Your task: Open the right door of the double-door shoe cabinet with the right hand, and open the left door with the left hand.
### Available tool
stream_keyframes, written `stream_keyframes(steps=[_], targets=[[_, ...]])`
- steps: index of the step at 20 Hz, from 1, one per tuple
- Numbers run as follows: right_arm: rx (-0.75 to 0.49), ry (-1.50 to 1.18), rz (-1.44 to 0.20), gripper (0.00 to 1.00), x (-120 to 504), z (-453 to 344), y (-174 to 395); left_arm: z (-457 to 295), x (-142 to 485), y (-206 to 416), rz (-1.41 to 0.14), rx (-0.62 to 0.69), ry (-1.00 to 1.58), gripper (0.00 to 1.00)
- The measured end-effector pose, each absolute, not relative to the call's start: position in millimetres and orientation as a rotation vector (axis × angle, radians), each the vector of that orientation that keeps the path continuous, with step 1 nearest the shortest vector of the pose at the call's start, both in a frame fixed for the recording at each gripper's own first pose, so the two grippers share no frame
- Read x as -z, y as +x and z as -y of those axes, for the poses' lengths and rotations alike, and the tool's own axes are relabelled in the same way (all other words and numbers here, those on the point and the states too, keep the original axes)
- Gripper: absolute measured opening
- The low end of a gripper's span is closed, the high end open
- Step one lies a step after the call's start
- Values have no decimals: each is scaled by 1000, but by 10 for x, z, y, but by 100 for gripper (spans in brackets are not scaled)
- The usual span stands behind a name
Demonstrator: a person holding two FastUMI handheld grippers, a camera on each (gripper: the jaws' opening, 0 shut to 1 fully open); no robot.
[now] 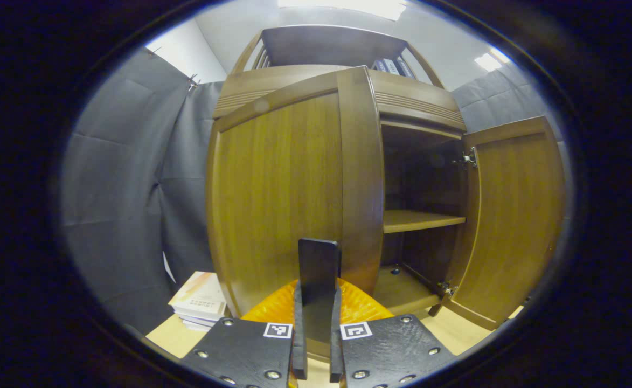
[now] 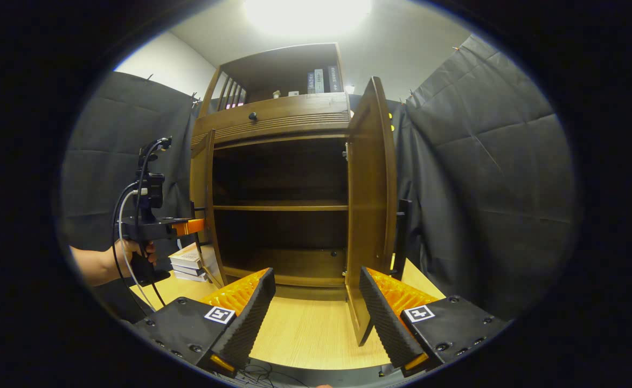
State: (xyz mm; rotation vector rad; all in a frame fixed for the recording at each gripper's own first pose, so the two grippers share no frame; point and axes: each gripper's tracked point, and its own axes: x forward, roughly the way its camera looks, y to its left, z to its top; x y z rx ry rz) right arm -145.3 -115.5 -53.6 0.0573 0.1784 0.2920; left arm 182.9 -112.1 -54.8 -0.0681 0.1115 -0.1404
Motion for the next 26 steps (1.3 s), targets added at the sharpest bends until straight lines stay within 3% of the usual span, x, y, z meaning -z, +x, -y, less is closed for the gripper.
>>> stream_keyframes(steps=[1, 3, 4, 7, 8, 11, 12, 15, 16, 18, 19, 25, 26], targets=[[-303, 57, -178, 98, 547, 1118, -1445, 1045, 536, 1767, -110, 129, -64, 17], [-329, 69, -175, 93, 545, 1022, -1434, 899, 515, 1634, -112, 108, -58, 19], [-341, 73, -174, 98, 545, 972, -1429, 832, 510, 1581, -111, 97, -55, 17], [-381, 72, -179, 98, 563, 833, -1403, 609, 523, 1451, -112, 70, -31, 18], [-392, 70, -178, 93, 557, 791, -1395, 544, 536, 1426, -114, 62, -27, 18], [-416, 69, -177, 94, 539, 679, -1352, 396, 540, 1351, -117, 32, -34, 18], [-422, 69, -176, 98, 533, 646, -1346, 339, 544, 1334, -117, 22, -33, 17], [-439, 69, -177, 98, 538, 550, -1330, 149, 569, 1294, -120, -11, -8, 17], [-444, 67, -179, 93, 540, 515, -1321, 73, 575, 1280, -122, -23, -12, 16], [-452, 67, -181, 93, 551, 452, -1308, -54, 590, 1258, -123, -38, -31, 17], [-458, 66, -182, 98, 554, 410, -1303, -95, 578, 1258, -122, -39, -37, 17], [-489, 59, -185, 98, 554, 151, -1256, -326, 611, 1207, -113, -44, -43, 17], [-493, 60, -185, 93, 553, 104, -1244, -368, 626, 1193, -113, -46, -46, 17]])
